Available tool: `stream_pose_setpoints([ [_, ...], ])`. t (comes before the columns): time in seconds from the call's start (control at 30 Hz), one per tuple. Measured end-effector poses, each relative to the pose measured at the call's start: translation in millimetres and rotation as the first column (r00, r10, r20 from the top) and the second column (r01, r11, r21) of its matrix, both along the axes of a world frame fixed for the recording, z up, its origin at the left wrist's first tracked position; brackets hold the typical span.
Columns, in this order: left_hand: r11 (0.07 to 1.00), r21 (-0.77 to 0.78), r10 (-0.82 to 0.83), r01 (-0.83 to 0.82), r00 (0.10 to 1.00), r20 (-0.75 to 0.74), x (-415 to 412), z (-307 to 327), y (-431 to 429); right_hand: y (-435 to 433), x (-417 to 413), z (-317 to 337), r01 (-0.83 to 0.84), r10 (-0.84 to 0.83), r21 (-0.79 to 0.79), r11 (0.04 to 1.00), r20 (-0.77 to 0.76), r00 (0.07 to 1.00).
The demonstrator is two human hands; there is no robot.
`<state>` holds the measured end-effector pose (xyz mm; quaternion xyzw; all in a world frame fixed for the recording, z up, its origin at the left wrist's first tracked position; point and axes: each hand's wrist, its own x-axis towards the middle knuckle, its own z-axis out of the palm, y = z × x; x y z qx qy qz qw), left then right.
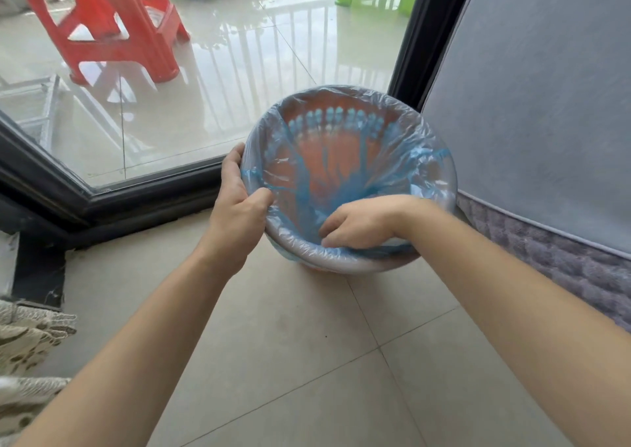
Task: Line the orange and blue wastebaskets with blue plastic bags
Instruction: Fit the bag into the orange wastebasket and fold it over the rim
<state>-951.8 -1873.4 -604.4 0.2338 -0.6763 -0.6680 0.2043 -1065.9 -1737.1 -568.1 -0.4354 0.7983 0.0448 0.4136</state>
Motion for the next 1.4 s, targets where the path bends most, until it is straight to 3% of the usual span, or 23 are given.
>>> stream_pose_setpoints([
  [0.13,0.997,0.069,0.033,-0.035,0.999,0.033,3,6,-1,0,-24,25,0.040,-0.062,-0.198,0.979,-0.106,0.992],
  [0.23,0.997,0.071,0.014,-0.022,0.994,0.105,16,6,2,-4,-40,29,-0.018,-0.029,-0.170,0.985,-0.272,0.962],
  [0.3,0.996,-0.088,0.051,-0.034,0.978,0.202,25,13,2,-4,-43,29,-0.084,0.051,-0.084,0.993,-0.342,0.938],
  [0.37,0.928,-0.370,0.146,-0.049,0.961,0.237,29,26,0,-2,-43,27,-0.172,0.150,-0.027,0.985,-0.369,0.917],
  [0.43,0.801,-0.596,0.158,-0.053,0.980,0.124,25,42,-3,0,-42,25,-0.251,0.231,0.003,0.968,-0.396,0.889],
  [0.5,0.688,-0.725,0.011,0.043,0.997,0.070,11,55,-6,0,-40,21,-0.320,0.296,0.018,0.947,-0.430,0.853],
  [0.57,0.522,-0.809,-0.215,0.272,0.959,0.183,-9,62,-9,-1,-36,17,-0.373,0.351,0.040,0.927,-0.446,0.824],
  [0.6,0.398,-0.813,-0.318,0.424,0.896,0.311,-21,62,-10,-2,-33,14,-0.392,0.374,0.053,0.918,-0.442,0.815],
  [0.67,0.097,-0.717,-0.377,0.690,0.692,0.615,-46,54,-12,-2,-24,7,-0.420,0.412,0.073,0.904,-0.406,0.816],
  [0.77,-0.292,-0.473,-0.209,0.831,0.427,0.879,-74,27,-11,-3,-19,-16,-0.400,0.405,0.093,0.912,-0.369,0.837],
  [0.83,-0.451,-0.335,-0.085,0.827,0.334,0.939,-81,9,-8,-4,-20,-35,-0.377,0.395,0.125,0.918,-0.374,0.839],
  [0.9,-0.537,-0.239,0.046,0.809,0.311,0.949,-84,-7,-6,-3,-25,-50,-0.367,0.415,0.193,0.910,-0.380,0.827],
  [1.0,-0.505,-0.102,0.287,0.857,0.279,0.917,-90,-19,-14,-2,-42,-62,-0.264,0.420,0.446,0.855,-0.298,0.857],
  [1.1,-0.431,-0.049,0.338,0.901,0.212,0.917,-94,-24,-18,-7,-53,-64,-0.164,0.349,0.589,0.792,-0.215,0.912],
  [1.2,-0.285,-0.020,0.303,0.958,0.110,0.947,-89,-23,-17,-8,-46,-52,-0.219,0.383,0.495,0.841,-0.258,0.887],
  [1.3,-0.255,-0.006,0.293,0.967,0.084,0.952,-73,-18,-19,-5,-33,-30,-0.321,0.400,0.267,0.909,-0.340,0.851],
  [1.4,-0.212,0.056,0.284,0.976,0.007,0.959,-53,-14,-19,-1,-19,-10,-0.408,0.398,0.085,0.909,-0.464,0.791],
])
